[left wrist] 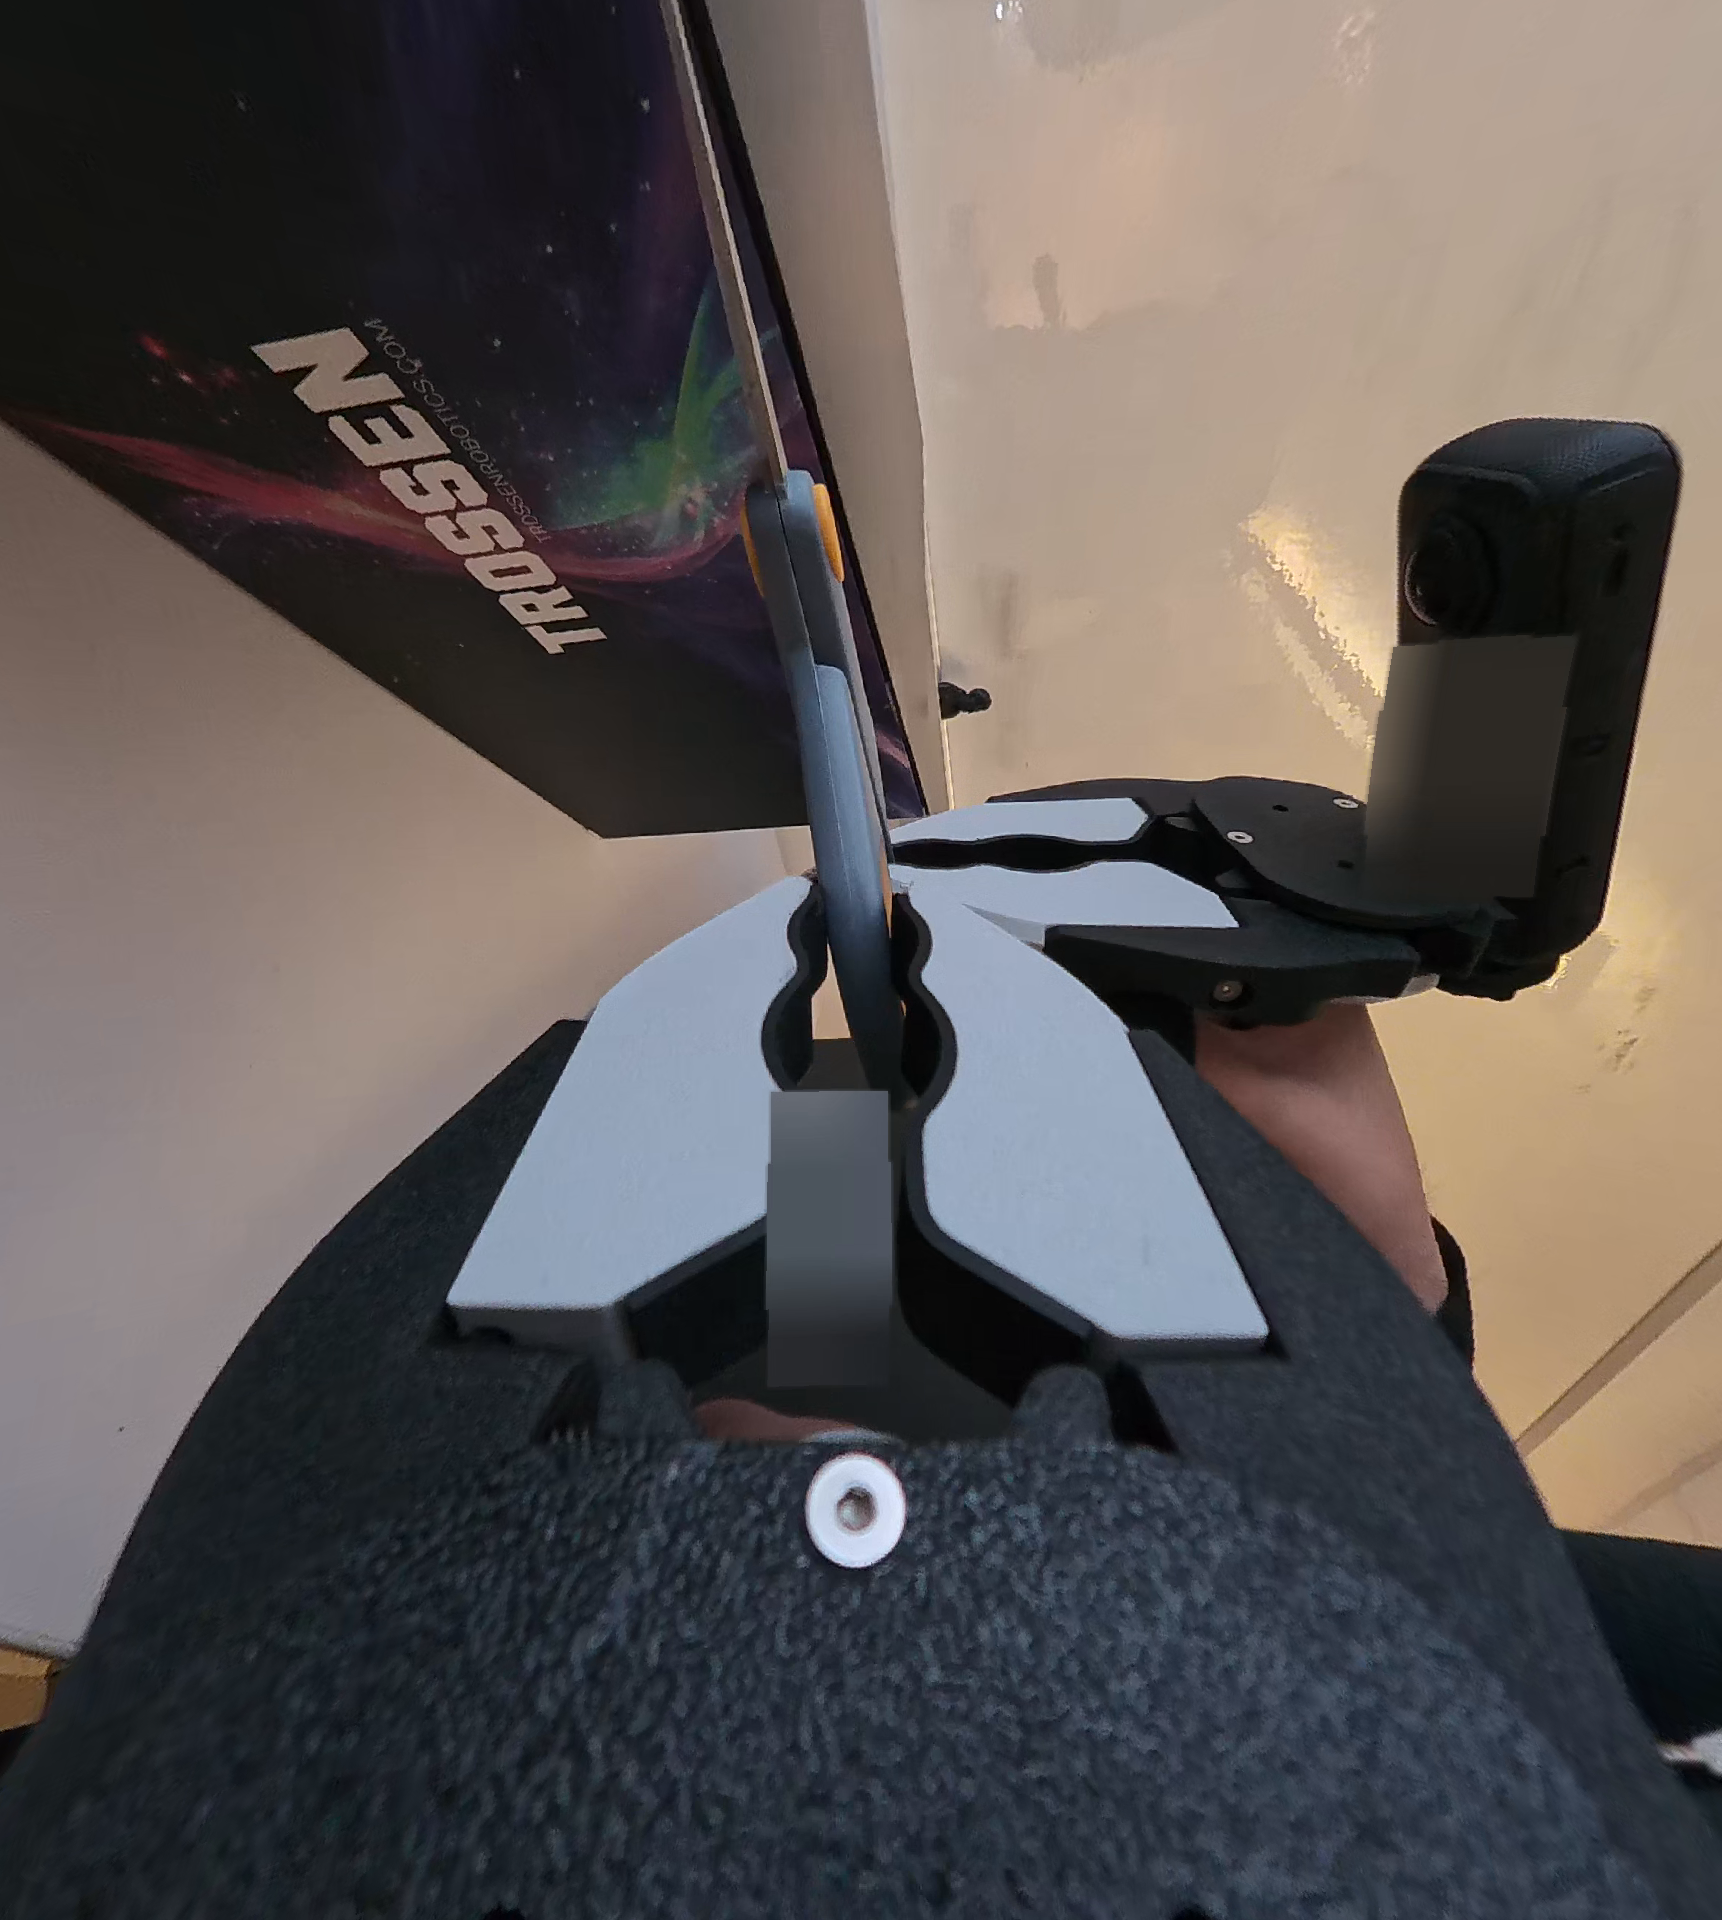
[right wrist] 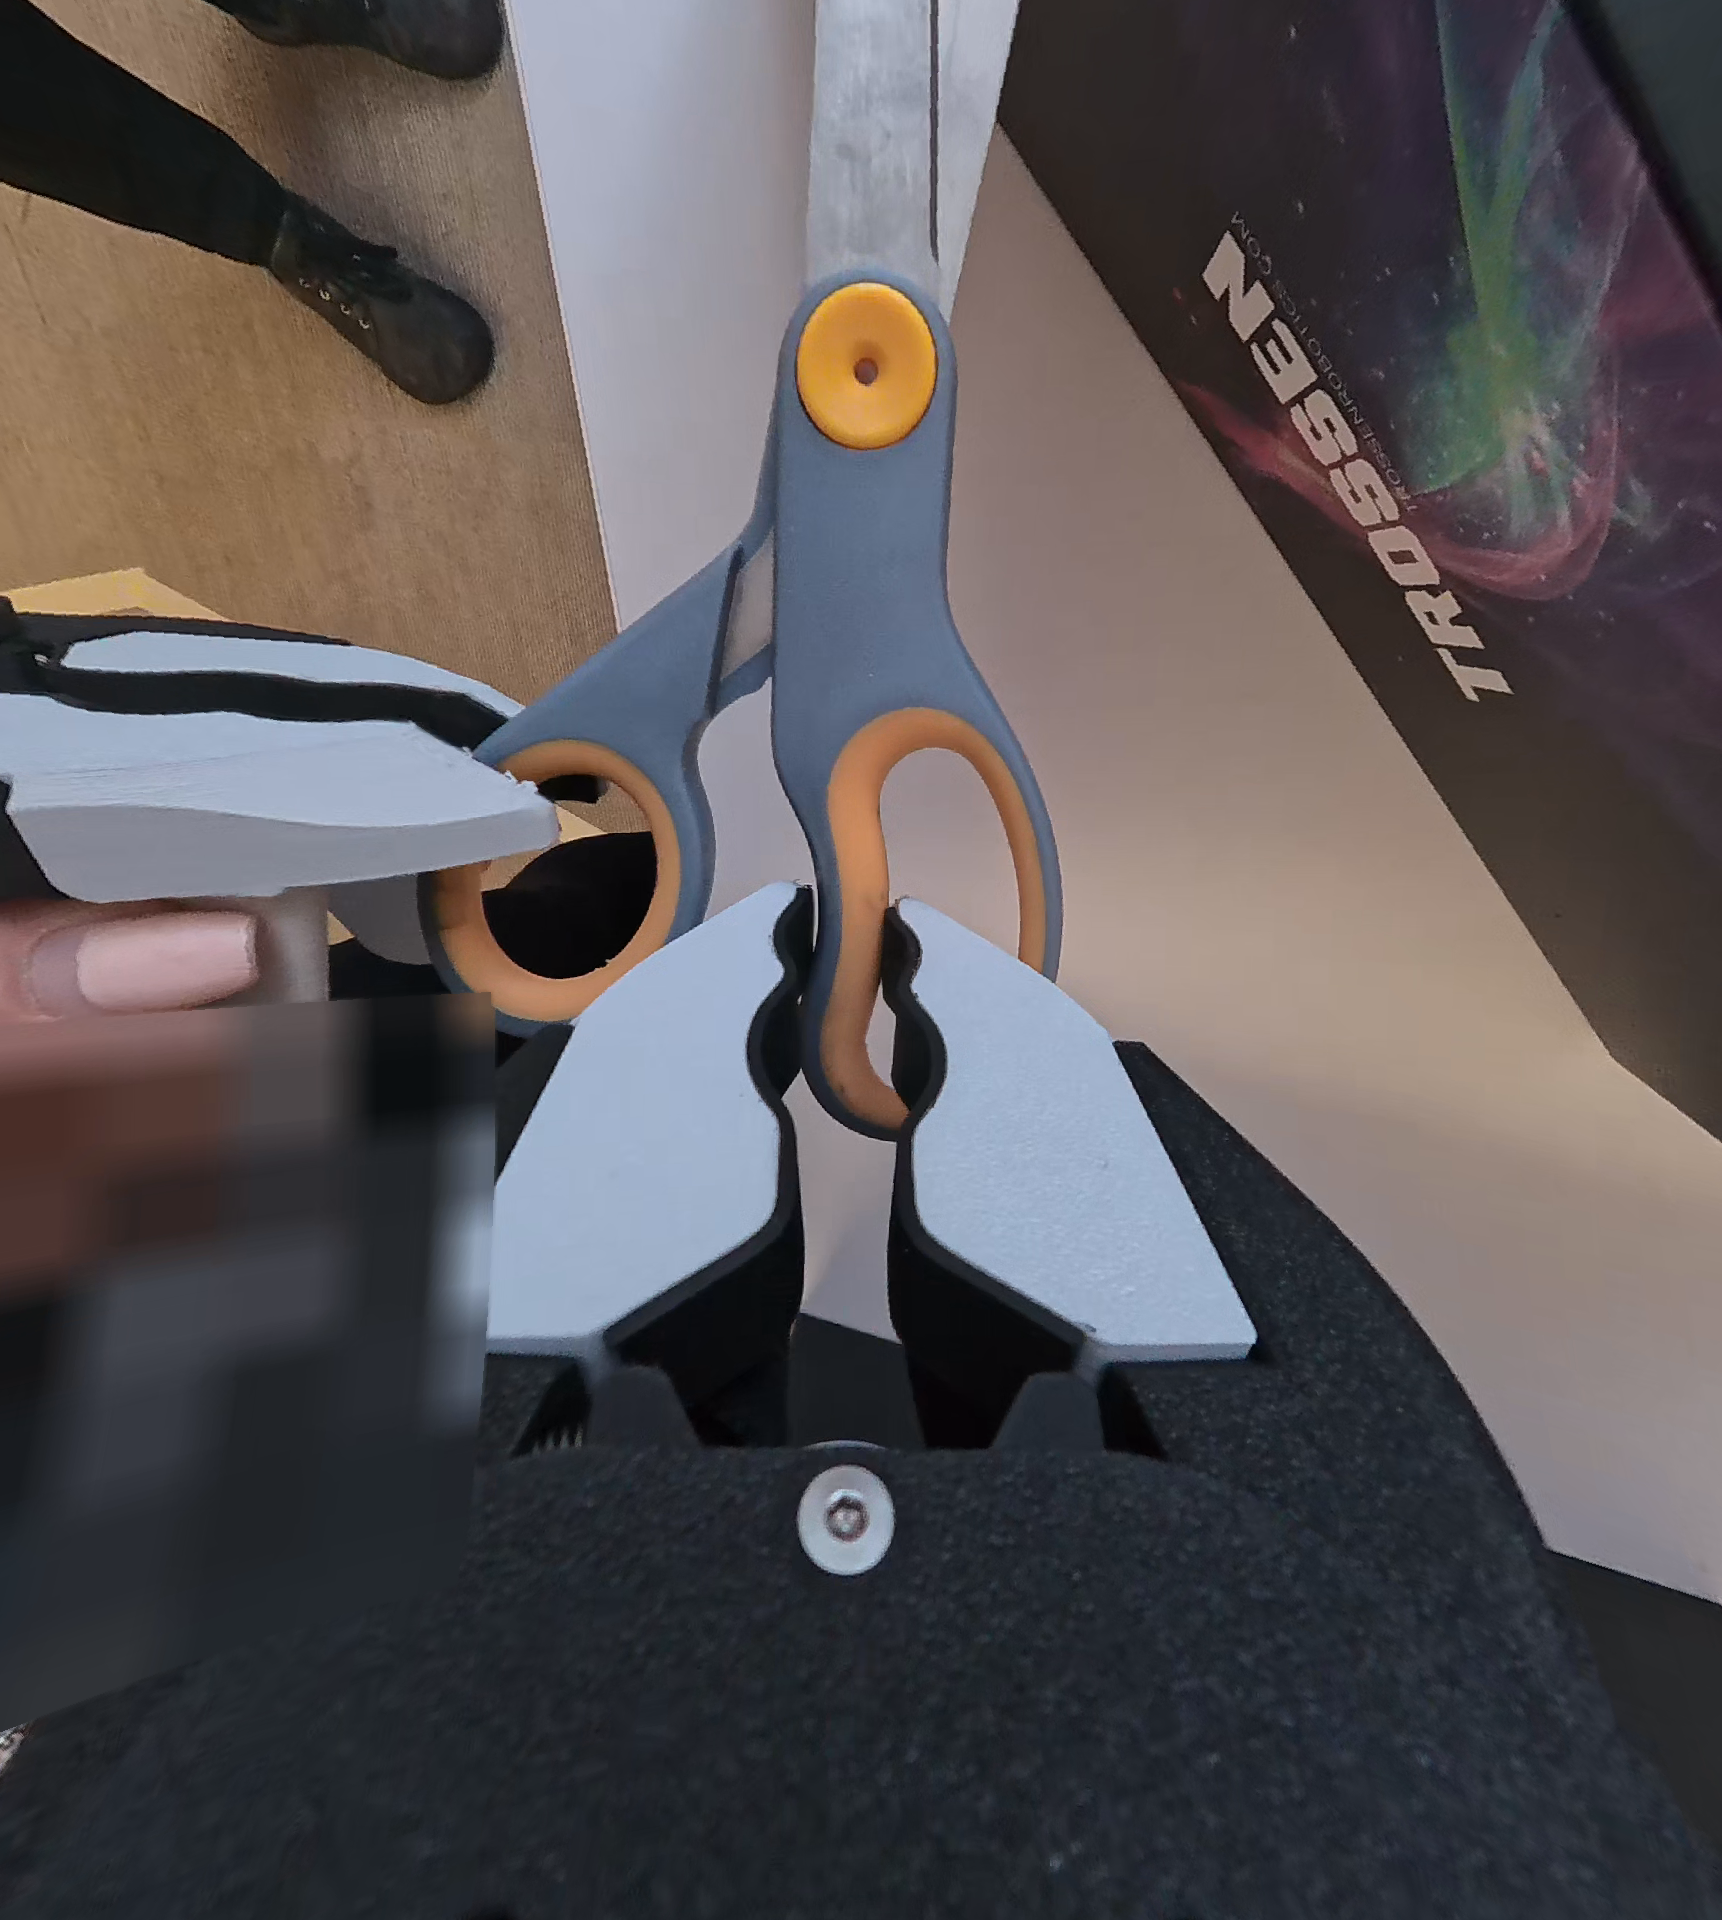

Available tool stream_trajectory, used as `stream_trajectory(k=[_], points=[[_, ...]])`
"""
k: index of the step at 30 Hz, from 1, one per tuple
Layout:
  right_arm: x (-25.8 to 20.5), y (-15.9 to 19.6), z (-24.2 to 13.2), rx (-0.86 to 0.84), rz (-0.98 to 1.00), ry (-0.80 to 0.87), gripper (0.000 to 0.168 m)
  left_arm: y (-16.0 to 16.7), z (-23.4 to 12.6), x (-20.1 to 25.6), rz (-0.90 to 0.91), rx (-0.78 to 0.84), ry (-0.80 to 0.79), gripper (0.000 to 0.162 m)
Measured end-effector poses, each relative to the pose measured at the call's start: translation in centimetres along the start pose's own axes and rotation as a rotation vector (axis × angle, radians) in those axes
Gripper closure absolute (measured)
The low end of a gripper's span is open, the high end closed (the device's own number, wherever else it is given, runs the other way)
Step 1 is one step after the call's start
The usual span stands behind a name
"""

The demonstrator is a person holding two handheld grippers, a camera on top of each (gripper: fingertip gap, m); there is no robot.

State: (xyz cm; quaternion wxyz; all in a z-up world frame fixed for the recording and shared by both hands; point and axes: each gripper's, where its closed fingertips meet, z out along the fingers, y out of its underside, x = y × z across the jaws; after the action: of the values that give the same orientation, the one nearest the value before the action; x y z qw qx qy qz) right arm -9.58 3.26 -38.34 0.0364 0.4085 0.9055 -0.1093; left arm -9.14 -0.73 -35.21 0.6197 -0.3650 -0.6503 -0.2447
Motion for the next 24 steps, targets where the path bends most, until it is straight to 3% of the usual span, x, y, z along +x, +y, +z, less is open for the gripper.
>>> stream_trajectory(k=[12, 19, 24], points=[[1.4, -0.4, -0.8, 0.055, -0.003, -0.012, 0.157, 0.4, 0.6, 0.5, 0.108, -0.063, 0.031, 0.148], [1.1, -0.3, -0.5, 0.065, 0.025, -0.056, 0.157, -0.4, -0.8, 0.2, 0.406, -0.046, -0.069, 0.147], [1.2, -0.2, -0.2, 0.065, 0.023, -0.059, 0.157, -1.0, -1.8, -1.1, 0.599, -0.073, -0.22, 0.137]])
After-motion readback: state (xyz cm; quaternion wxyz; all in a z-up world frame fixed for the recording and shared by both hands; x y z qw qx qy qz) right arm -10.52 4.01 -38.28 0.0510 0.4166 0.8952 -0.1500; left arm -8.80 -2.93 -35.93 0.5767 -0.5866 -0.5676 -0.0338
